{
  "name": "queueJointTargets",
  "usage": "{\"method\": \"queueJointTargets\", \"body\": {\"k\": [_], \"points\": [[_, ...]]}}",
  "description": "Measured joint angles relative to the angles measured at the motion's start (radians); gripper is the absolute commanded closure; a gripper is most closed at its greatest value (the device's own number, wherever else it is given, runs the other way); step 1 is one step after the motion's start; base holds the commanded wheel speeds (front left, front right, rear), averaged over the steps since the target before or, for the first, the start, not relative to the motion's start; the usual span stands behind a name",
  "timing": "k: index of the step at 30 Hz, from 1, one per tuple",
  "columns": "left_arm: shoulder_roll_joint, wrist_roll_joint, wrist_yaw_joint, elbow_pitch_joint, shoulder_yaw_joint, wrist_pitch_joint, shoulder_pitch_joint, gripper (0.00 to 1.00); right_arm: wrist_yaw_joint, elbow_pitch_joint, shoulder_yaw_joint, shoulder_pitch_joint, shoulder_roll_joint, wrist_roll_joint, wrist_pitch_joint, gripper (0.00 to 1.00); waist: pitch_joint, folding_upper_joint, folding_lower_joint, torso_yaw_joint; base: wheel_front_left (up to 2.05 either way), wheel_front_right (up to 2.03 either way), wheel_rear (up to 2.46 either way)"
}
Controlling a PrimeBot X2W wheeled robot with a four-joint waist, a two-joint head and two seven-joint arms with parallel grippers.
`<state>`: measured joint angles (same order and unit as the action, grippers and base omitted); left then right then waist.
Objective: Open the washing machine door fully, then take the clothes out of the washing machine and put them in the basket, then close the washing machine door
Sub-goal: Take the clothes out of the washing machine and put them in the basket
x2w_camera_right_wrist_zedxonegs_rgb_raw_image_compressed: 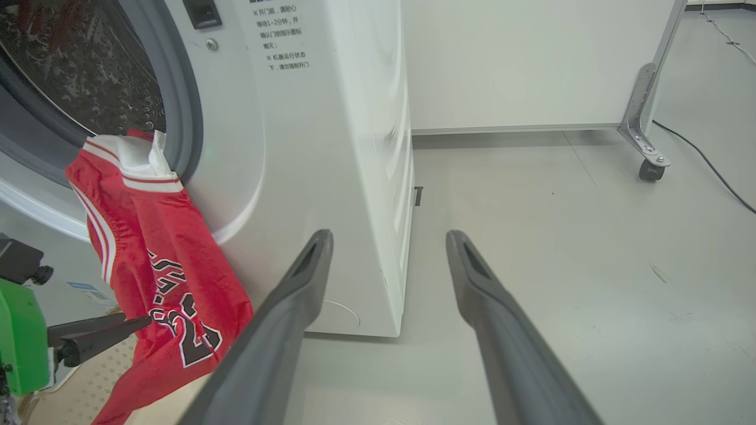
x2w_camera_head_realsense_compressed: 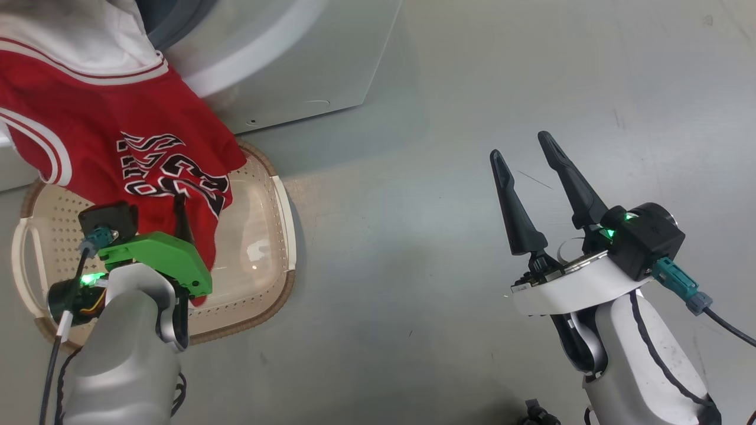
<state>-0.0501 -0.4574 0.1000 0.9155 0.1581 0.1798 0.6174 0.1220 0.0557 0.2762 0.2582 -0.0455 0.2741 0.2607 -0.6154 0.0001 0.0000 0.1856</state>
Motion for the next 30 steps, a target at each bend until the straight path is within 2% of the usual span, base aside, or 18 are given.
{"method": "queueJointTargets", "body": {"k": [21,24,30], "points": [[0.011,0.021,-0.053,0.037,0.029,0.069,0.003,0.00,0.000,0.051,-0.018,-0.008,0.000,0.010,0.000,0.00,0.105,-0.0001,0.0000,-0.033,0.00,0.00,0.00],[0.013,0.029,-0.053,0.012,0.032,0.070,-0.008,0.00,0.000,0.056,-0.023,-0.024,0.000,0.006,0.000,0.00,0.129,0.0000,0.0000,-0.042,0.00,0.00,0.00],[0.016,0.060,-0.054,-0.135,0.013,0.070,-0.028,0.00,0.000,0.069,-0.043,-0.054,-0.001,-0.006,0.000,0.00,0.180,0.0000,0.0000,-0.062,0.00,0.00,0.00]]}}
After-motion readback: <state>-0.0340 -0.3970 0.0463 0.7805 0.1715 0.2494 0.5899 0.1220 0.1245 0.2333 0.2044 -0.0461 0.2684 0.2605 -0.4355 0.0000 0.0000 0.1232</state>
